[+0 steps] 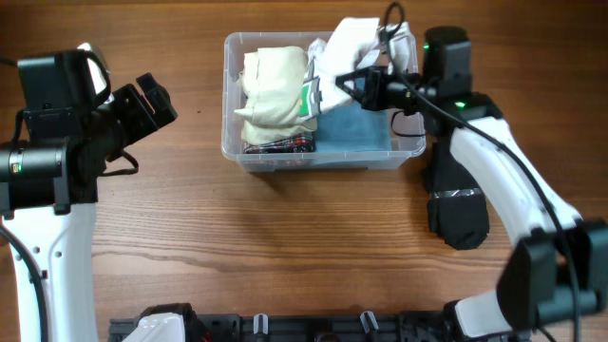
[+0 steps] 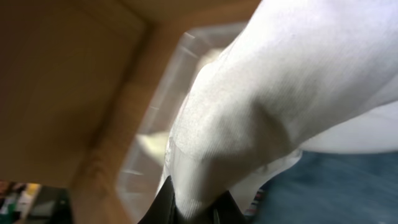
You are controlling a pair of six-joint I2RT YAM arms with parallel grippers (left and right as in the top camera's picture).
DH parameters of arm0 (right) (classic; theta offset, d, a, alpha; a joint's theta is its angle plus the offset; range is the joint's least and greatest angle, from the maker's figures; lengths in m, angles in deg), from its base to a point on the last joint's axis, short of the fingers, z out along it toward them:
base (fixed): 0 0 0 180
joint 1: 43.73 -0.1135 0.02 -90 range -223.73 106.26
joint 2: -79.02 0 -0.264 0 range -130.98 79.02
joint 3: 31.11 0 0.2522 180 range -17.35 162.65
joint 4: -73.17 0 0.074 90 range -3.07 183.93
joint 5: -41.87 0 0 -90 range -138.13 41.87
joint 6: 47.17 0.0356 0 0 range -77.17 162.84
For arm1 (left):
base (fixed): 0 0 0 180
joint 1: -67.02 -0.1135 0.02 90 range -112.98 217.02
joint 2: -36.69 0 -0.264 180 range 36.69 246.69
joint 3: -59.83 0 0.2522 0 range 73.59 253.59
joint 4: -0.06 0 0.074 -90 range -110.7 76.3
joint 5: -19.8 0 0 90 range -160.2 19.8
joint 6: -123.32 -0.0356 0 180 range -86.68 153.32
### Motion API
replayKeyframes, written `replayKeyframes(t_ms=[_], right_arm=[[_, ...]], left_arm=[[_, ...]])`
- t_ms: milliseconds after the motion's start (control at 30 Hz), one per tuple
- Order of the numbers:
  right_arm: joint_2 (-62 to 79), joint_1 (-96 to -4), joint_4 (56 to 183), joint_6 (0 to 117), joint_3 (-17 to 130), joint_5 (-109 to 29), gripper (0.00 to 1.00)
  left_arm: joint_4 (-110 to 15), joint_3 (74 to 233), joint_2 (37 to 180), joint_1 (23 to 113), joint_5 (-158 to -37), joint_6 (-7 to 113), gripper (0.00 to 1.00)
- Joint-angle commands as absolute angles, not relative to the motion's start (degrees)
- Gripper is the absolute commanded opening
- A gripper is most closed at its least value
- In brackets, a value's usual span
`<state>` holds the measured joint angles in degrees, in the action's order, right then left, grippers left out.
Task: Pack container
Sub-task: 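Grasp the white t-shirt with the right gripper and place it in the bin, then move the right gripper to the black garment and grasp it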
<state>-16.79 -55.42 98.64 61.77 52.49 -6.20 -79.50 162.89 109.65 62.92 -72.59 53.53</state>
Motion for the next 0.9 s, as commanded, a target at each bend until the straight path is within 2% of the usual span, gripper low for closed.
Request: replayKeyframes(t_ms=[0, 133, 300, 333, 367, 433, 467, 500, 600, 700, 733, 800, 833, 867], right_arm=[[-23.8, -54.3, 100.1, 51.5, 52.4, -8.8, 0.12], [-24.9, -51.3, 108.5, 48.0, 52.4, -10.2, 0.09], [-18.9, -48.1, 115.6, 45.3, 52.4, -11.6, 0.11], [-17.5, -47.9, 116.4, 45.3, 52.4, -12.4, 0.26], [-16.4, -47.9, 116.7, 45.1, 52.4, -12.6, 0.61], [-15.3, -47.9, 117.2, 45.2, 52.4, -12.6, 0.68], [-14.5, -47.9, 117.8, 45.2, 52.4, -12.5, 0.67], [-13.6, -47.9, 118.2, 45.3, 52.4, -12.5, 0.61], [-9.1, -47.6, 118.5, 46.0, 52.7, -12.7, 0.53], [-4.3, -45.2, 121.9, 51.8, 52.8, -18.9, 0.54], [-3.0, -43.1, 124.0, 52.9, 52.8, -21.1, 0.72], [-2.2, -37.7, 128.6, 53.4, 52.8, -23.5, 0.84], [-2.2, -35.3, 130.7, 53.5, 52.7, -24.4, 0.94], [-2.5, -32.8, 132.4, 53.5, 52.3, -26.1, 1.00]], left_arm=[[-79.3, 162.9, 109.7, 62.6, -72.0, 53.0, 1.00], [-79.3, 162.9, 109.7, 62.6, -72.0, 53.0, 1.00], [-79.3, 162.9, 109.7, 62.6, -72.0, 53.0, 1.00], [-79.3, 162.9, 109.7, 62.6, -72.0, 53.0, 1.00], [-79.3, 162.9, 109.7, 62.6, -72.0, 53.0, 1.00], [-79.3, 162.9, 109.7, 62.6, -72.0, 53.0, 1.00], [-79.3, 162.9, 109.7, 62.6, -72.0, 53.0, 1.00], [-79.3, 162.9, 109.7, 62.6, -72.0, 53.0, 1.00], [-79.3, 162.9, 109.7, 62.6, -72.0, 53.0, 1.00], [-79.3, 162.9, 109.7, 62.6, -72.0, 53.0, 1.00], [-79.3, 162.9, 109.7, 62.6, -72.0, 53.0, 1.00], [-79.3, 162.9, 109.7, 62.6, -72.0, 53.0, 1.00], [-79.3, 162.9, 109.7, 62.6, -72.0, 53.0, 1.00], [-79.3, 162.9, 109.7, 62.6, -72.0, 53.0, 1.00]])
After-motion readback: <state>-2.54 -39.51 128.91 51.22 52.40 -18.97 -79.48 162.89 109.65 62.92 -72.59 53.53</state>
